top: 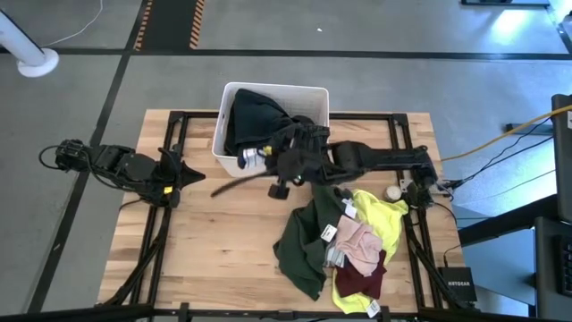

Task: Sort clothes
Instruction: Put the top white socks into the white laundry bin, then put the white socks into the white laundry bin

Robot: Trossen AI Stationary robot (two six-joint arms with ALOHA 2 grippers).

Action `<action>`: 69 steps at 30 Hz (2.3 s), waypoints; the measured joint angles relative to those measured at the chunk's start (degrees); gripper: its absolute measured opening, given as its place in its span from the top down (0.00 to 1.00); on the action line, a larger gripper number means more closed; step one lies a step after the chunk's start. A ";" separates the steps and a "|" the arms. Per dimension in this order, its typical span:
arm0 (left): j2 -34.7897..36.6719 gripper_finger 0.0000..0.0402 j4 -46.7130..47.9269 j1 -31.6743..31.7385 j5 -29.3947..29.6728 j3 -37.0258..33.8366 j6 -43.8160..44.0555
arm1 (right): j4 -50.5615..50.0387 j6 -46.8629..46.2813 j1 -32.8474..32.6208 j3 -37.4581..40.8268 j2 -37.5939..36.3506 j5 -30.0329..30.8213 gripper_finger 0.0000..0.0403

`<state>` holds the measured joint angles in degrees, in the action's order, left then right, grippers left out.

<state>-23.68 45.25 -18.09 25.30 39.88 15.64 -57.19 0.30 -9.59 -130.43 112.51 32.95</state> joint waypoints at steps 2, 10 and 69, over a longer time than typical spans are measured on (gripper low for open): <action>0.00 0.97 -0.01 0.01 0.00 0.00 0.00 | 0.02 -0.02 1.31 0.00 0.00 -0.02 0.97; 0.00 0.97 -0.02 0.02 0.00 0.00 0.00 | 0.09 -0.04 5.65 0.00 0.02 -0.47 0.96; -0.04 0.97 -1.01 0.00 0.01 0.00 -2.14 | -2.64 -9.18 17.47 3.73 0.15 -12.61 0.54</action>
<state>-23.73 44.25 -18.09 25.31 39.88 13.50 -59.83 -8.88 7.88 -126.70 112.66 20.34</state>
